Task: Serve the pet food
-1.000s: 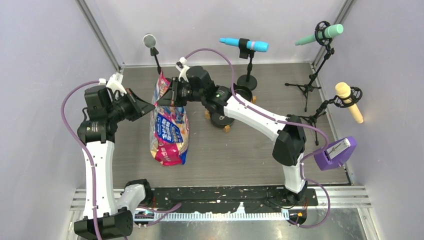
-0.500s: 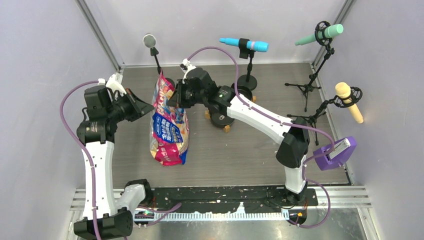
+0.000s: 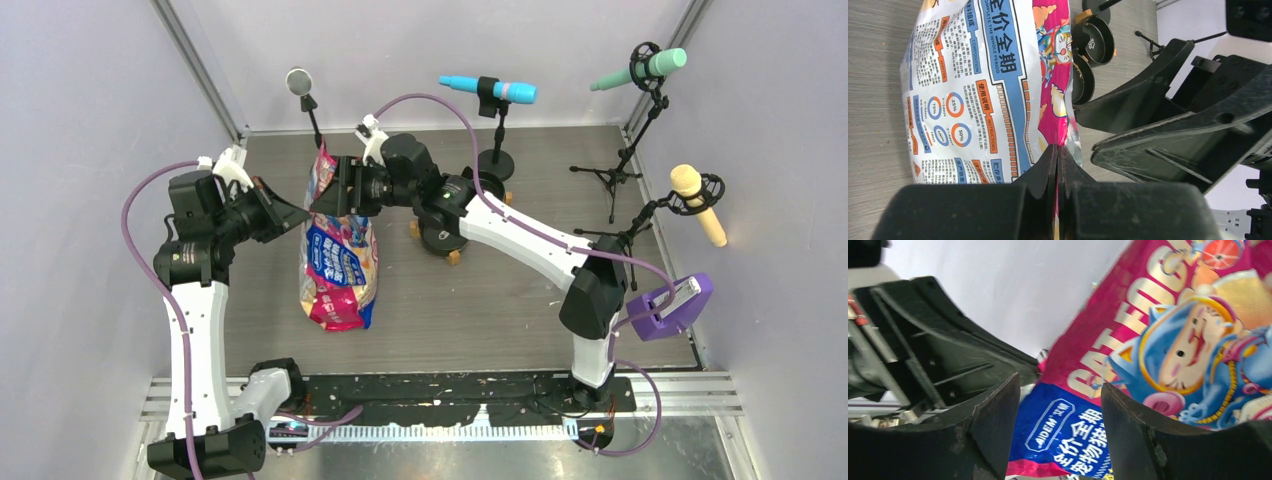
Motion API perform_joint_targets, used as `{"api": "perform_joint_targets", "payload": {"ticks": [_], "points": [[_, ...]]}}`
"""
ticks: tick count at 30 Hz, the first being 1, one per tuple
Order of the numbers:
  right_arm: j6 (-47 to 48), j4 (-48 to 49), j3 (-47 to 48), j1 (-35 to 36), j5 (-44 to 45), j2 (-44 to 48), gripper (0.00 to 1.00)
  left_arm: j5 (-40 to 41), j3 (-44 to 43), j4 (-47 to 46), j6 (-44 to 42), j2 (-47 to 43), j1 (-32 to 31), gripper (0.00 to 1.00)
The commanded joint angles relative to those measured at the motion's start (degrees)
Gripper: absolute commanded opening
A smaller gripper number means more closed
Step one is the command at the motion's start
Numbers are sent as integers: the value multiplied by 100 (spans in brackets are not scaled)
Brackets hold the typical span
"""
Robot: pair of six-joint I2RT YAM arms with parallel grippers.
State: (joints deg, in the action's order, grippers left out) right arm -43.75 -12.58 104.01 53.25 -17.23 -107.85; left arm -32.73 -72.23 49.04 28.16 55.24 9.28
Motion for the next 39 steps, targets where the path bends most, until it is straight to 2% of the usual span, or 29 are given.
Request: {"api": "perform_joint_targets", "payload": {"ticks": [1, 7, 9, 14, 22, 25, 30, 32, 39], "points": [[-402, 808, 134, 23, -418, 272, 64, -212, -250, -147, 84, -27, 21, 0], [-539, 442, 284, 18, -318, 114, 35, -19, -343, -93, 414, -53, 22, 0], [-484, 354, 290, 18, -227, 112, 30, 79, -349, -107, 527, -72, 21, 0], [-397, 255, 458, 23, -252, -29, 27, 81, -332, -202, 743, -134, 21, 0], [-343, 156, 589, 18, -353, -231, 38, -99, -314, -307, 814, -153, 21, 0], [-334, -39, 636, 18, -270, -283, 33, -87, -309, -307, 808, -175, 21, 0], [-325, -80, 537, 18, -105, -238, 11, -18, -319, -283, 796, -200, 20, 0], [-293, -40, 533, 18, -108, -236, 6, 34, -298, -295, 756, -214, 21, 0], [54, -320, 595, 27, 262, -188, 5, 324, -243, -204, 542, -236, 21, 0]]}}
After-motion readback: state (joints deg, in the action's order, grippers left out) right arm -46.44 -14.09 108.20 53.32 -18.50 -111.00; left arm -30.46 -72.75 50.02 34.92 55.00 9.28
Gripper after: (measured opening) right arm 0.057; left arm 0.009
